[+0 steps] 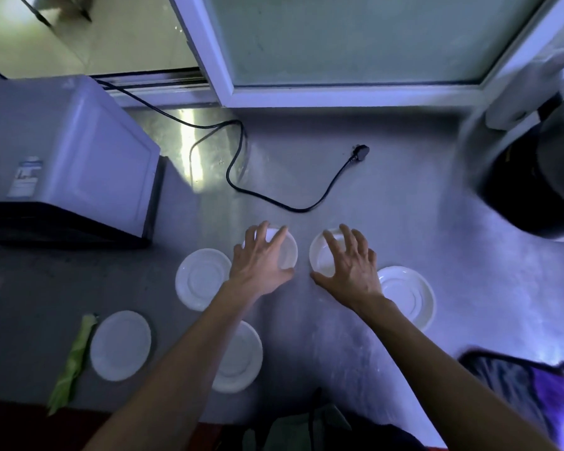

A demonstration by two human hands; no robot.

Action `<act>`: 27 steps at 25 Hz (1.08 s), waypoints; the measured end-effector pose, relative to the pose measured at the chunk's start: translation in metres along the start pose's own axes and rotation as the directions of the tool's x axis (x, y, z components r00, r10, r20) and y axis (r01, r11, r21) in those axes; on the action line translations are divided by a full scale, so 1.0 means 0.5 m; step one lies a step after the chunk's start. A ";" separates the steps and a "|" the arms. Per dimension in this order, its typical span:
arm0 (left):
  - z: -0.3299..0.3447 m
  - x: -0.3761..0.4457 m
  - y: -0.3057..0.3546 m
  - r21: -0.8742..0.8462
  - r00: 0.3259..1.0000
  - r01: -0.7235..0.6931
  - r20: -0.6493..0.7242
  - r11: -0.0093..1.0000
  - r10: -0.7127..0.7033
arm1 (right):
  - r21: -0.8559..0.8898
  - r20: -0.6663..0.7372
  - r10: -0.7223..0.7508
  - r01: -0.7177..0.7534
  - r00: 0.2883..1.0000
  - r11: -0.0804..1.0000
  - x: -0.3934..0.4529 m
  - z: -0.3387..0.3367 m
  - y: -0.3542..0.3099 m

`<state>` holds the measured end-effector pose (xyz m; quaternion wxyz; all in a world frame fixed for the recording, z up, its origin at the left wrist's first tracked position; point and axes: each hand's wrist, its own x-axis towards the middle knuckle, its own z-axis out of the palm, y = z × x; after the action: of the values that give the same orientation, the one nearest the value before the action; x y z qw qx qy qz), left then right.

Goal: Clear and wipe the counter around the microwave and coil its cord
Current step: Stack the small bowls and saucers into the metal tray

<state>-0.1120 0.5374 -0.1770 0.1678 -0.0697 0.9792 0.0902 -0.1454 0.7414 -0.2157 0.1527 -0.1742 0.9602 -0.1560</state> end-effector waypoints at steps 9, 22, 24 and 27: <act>0.001 -0.165 -0.029 -0.012 0.994 0.065 -0.089 0.998 -0.065 | -0.022 -0.004 -0.098 0.098 0.995 0.995 -0.123 0.010 -0.078; 0.065 -0.625 -0.277 -0.161 0.947 0.229 -0.189 0.960 -0.258 | -0.121 -0.051 -0.324 0.316 0.945 0.941 -0.403 0.089 -0.375; 0.075 -0.714 -0.332 -0.206 0.925 0.280 -0.205 0.938 -0.321 | -0.135 -0.057 -0.388 0.378 0.920 0.916 -0.443 0.106 -0.442; 0.088 -0.834 -0.408 -0.259 0.876 0.375 -0.215 0.890 -0.431 | -0.156 -0.015 -0.471 0.463 0.882 0.872 -0.491 0.139 -0.538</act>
<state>0.3254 0.3917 -0.1068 0.0413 -0.3019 0.9413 0.1453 0.1751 0.5782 -0.1250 0.0720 -0.4075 0.9023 -0.1209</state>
